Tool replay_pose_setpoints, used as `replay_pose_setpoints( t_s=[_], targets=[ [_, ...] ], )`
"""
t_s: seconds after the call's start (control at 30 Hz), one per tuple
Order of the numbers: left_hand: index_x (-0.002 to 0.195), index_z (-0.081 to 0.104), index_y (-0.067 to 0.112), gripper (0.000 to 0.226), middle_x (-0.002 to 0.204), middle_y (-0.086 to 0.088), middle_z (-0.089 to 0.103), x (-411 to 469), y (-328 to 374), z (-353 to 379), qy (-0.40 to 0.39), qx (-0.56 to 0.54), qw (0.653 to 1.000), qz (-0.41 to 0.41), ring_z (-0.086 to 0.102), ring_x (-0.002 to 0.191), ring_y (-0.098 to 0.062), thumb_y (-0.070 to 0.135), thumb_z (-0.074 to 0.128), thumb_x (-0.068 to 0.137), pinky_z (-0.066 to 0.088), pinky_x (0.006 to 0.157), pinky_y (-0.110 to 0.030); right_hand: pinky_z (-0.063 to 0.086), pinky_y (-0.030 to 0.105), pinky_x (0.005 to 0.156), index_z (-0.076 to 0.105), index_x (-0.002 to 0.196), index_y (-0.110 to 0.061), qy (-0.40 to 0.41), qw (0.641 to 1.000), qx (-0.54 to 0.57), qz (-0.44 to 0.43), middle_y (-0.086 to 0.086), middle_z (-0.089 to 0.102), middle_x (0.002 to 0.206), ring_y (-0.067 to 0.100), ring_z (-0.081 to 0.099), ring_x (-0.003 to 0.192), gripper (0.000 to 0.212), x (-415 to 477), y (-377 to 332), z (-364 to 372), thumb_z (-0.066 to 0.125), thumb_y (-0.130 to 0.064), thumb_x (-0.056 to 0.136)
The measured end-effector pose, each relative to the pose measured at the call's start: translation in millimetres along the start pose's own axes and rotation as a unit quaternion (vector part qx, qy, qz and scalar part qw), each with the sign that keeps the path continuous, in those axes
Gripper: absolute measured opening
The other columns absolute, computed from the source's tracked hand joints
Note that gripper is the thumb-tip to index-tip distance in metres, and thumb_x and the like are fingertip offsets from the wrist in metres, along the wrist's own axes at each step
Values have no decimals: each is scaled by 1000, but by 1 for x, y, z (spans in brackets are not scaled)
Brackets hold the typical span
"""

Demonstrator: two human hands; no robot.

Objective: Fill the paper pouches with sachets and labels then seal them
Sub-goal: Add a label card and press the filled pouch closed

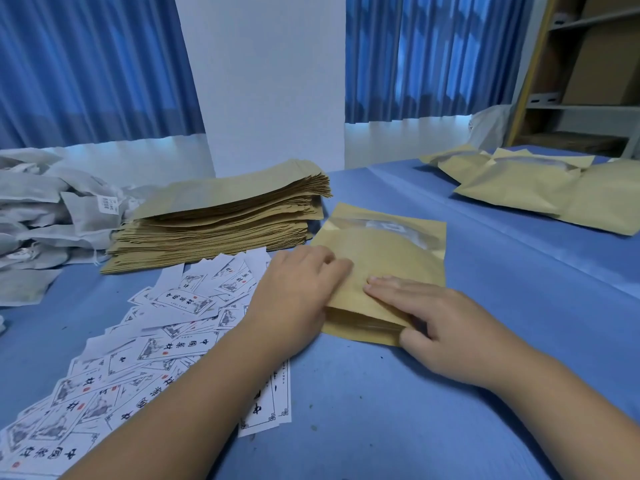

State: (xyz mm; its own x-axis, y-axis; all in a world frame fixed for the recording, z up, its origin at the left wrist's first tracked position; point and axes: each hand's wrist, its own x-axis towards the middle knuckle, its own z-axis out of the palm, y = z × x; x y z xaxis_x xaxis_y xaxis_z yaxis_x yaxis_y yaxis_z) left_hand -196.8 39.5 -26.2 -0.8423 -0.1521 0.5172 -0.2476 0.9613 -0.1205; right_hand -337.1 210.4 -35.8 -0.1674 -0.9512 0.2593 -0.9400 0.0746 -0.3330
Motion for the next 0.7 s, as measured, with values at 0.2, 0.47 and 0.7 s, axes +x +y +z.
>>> replay_pose_setpoints(
  t_s=[0.2, 0.47, 0.7],
  targets=[
    [118, 66, 18, 29, 115, 5, 62, -15, 11, -11, -127, -88, 984, 86, 55, 107, -16, 24, 51, 94, 45, 90, -32, -4, 31, 120, 21, 149, -44, -84, 994, -67, 21, -31, 7, 154, -13, -7, 141, 61, 0, 3, 8, 37, -27, 92],
    [148, 27, 22, 54, 159, -1, 17, -17, 31, 5, -207, 34, 977, -37, 14, 145, -19, 46, 26, 100, 16, 116, -40, -11, 37, 119, -4, 153, -35, -170, 978, -120, 29, -24, -15, 156, -5, -24, 140, 61, -2, 3, 8, 20, -51, 99],
    [154, 4, 25, 70, 162, -3, -9, -17, 27, 2, -323, 11, 944, -72, -4, 148, -25, 61, 17, 96, 4, 119, -45, 4, 25, 120, 23, 152, -31, -97, 991, -85, 26, -17, 12, 158, -4, 0, 144, 55, -4, -1, 11, 27, -50, 100]
  ],
)
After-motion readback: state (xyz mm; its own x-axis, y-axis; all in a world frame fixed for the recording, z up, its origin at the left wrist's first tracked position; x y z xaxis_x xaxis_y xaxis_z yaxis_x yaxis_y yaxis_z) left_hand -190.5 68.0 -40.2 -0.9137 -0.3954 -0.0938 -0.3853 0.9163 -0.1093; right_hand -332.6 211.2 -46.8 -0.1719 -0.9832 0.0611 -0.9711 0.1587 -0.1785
